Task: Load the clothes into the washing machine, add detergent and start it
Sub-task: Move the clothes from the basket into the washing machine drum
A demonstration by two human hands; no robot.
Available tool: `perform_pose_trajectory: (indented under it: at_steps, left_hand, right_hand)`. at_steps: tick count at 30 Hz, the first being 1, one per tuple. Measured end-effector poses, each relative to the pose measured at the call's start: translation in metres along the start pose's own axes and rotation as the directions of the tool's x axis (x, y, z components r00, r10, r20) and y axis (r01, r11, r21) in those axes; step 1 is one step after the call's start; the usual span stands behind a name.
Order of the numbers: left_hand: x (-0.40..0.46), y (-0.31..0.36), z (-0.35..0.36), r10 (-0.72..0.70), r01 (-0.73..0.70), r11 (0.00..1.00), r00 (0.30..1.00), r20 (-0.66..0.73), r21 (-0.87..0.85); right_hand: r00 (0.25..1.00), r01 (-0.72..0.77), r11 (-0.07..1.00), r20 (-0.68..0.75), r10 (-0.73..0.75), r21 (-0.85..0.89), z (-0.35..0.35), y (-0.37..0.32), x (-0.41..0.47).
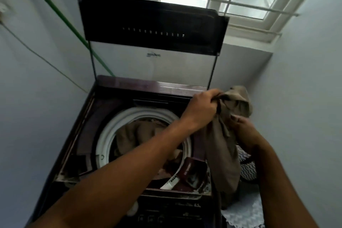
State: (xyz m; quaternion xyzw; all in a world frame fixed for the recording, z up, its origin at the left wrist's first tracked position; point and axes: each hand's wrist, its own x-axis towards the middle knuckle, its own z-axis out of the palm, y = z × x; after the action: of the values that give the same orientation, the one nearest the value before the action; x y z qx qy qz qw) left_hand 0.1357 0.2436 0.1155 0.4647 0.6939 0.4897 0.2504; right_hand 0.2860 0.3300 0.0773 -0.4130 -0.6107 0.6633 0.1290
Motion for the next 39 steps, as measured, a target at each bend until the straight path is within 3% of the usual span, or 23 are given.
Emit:
perform_pose_trajectory:
  at_steps: [6,11,17,19,22,25,28,30,32,34,37,39]
  left_hand:
    - [-0.014,0.002,-0.091,0.086,-0.084,0.996,0.955,-0.283,0.019]
    - [-0.034,-0.042,-0.138,0.014,0.080,0.973,0.916,-0.402,0.216]
    - [-0.072,-0.116,-0.144,-0.235,0.313,0.890,0.938,-0.256,0.331]
    - [-0.081,-0.127,-0.138,-0.328,0.348,0.876,0.937,-0.116,0.332]
    - [-0.083,-0.124,-0.126,-0.345,0.326,0.903,0.939,0.018,0.281]
    - [-0.074,-0.103,-0.109,-0.311,0.300,0.929,0.950,0.017,0.216]
    - [-0.057,-0.083,-0.078,-0.281,0.240,0.942,0.946,0.162,0.234]
    - [-0.047,-0.077,-0.050,-0.254,0.186,0.948,0.930,0.264,0.259]
    - [-0.040,-0.075,-0.018,-0.223,0.115,0.942,0.917,0.330,0.316]
    - [-0.034,-0.075,0.011,-0.184,0.031,0.925,0.909,0.375,0.378]
    - [-0.022,-0.083,0.051,-0.174,-0.074,0.878,0.871,0.459,0.472]
    - [-0.018,-0.085,0.067,-0.202,-0.151,0.820,0.826,0.527,0.552]
  right_hand:
    - [0.992,0.101,0.985,0.059,-0.111,0.141,0.092,-0.058,0.016]
    - [0.988,0.042,0.998,0.146,-0.048,0.041,0.177,-0.055,0.034]
    - [0.968,-0.106,0.992,0.222,0.118,-0.068,0.212,0.009,0.046]
    - [0.960,-0.035,0.962,0.257,0.108,-0.272,0.207,0.028,0.047]
    - [0.932,0.051,0.770,0.308,0.193,-0.636,0.187,0.044,0.048]
    - [0.951,0.174,0.678,0.300,0.072,-0.714,0.161,0.043,0.047]
    - [0.972,0.222,0.504,0.148,-0.183,-0.835,0.123,0.048,0.045]
    - [0.960,0.133,0.382,0.023,-0.279,-0.914,0.096,0.051,0.039]
    - [0.957,-0.006,0.325,-0.099,-0.273,-0.946,0.066,0.057,0.033]
    - [0.968,-0.122,0.394,-0.196,-0.154,-0.911,0.039,0.072,0.030]
    - [0.957,-0.223,0.700,-0.289,0.025,-0.679,0.012,0.104,0.032]
    - [0.955,-0.225,0.813,-0.288,0.074,-0.538,0.011,0.115,0.037]
